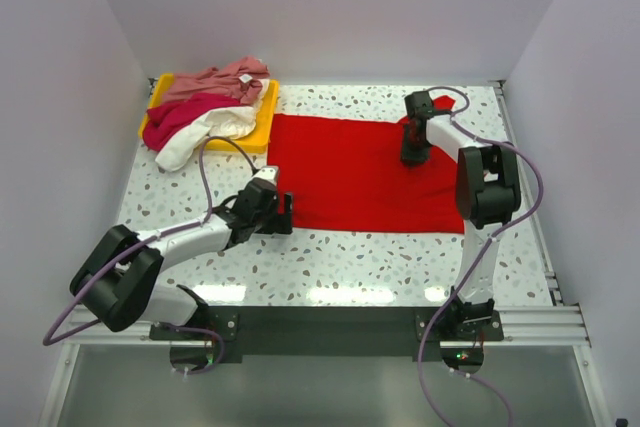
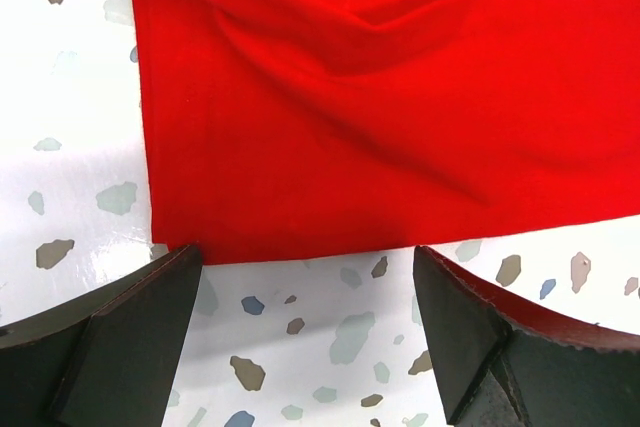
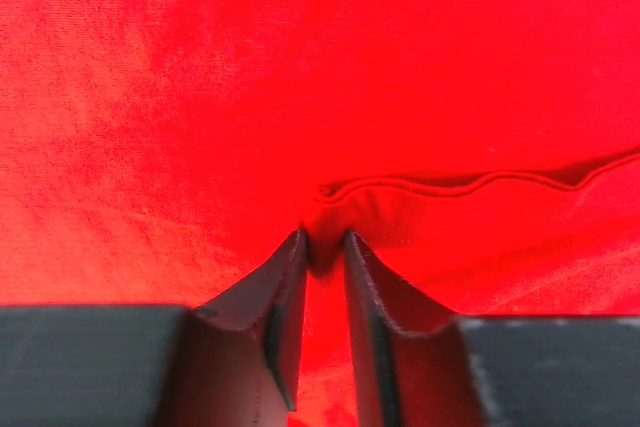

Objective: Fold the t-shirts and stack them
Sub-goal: Fold the tshirt

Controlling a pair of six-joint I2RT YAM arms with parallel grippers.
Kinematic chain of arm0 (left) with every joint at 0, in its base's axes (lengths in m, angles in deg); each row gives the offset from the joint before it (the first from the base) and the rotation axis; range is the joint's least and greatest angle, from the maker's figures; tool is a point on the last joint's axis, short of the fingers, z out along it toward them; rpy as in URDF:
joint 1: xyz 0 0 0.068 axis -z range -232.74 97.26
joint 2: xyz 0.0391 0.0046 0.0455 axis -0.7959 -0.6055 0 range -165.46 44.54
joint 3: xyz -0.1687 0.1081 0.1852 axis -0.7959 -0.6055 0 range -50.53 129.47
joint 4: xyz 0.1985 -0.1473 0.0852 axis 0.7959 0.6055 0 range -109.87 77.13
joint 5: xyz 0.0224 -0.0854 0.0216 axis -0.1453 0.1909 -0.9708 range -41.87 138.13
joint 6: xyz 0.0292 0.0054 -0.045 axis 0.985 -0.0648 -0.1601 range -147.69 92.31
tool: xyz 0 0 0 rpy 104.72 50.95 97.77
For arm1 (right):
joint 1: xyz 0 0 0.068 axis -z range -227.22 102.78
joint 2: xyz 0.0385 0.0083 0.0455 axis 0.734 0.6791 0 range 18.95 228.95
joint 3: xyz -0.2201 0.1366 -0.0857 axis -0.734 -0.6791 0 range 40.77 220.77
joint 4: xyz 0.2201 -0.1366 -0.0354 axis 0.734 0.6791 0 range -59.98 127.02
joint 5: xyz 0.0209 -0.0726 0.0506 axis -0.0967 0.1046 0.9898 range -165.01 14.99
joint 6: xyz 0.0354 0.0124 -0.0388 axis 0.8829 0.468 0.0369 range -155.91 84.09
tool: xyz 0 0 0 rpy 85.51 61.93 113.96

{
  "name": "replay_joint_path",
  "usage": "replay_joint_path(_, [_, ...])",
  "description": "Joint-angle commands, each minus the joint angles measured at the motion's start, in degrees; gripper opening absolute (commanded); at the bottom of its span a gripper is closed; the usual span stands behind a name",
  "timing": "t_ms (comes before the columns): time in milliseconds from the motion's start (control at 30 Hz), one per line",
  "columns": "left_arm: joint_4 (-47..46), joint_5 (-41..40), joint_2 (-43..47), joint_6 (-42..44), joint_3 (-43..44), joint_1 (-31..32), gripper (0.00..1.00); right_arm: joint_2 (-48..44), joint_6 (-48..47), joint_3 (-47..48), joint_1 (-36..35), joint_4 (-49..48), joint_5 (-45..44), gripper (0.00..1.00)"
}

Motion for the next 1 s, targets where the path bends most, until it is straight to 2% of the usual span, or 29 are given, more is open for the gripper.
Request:
replay_joint_path(0, [-2.5, -0.6, 1.0, -1.0, -1.1, -0.1, 0.92, 0.1, 0.7, 1.6, -0.1, -0.4, -1.2, 0.17])
replay_joint_path(67, [-2.5, -0.7, 1.0, -1.1, -1.3, -0.1, 0.92, -0.4, 0.8, 1.7, -0.1, -0.4, -1.2, 0.10])
replay_joint_path(100, [-2.5, -0.9, 1.0, -1.1, -1.5, -0.1, 0.93, -0.5, 0.8, 1.7, -0.1, -0.4, -1.0, 0.02])
replay_joint_path(133, [-2.4, -1.1, 1.0, -1.1, -1.6, -0.1, 0.93, -0.8, 0.8, 1.7, -0.1, -0.4, -1.0, 0.00])
replay_joint_path(467, [-1.5, -1.7, 1.8, -1.3, -2.7, -0.1, 0.93, -6.1, 1.5, 0.7, -0.1, -2.8, 3.6, 0.00])
replay_joint_path(933, [-0.7, -1.8, 2.1, -1.3, -3.1, -0.1, 0.95, -2.8, 2.4, 3.0, -0.1, -2.3, 6.5, 0.00])
replay_joint_path(967, [-0.1, -1.8, 2.3, -1.3, -2.7, -0.1, 0.95, -3.0, 2.4, 2.8, -0.1, -2.2, 6.6, 0.08])
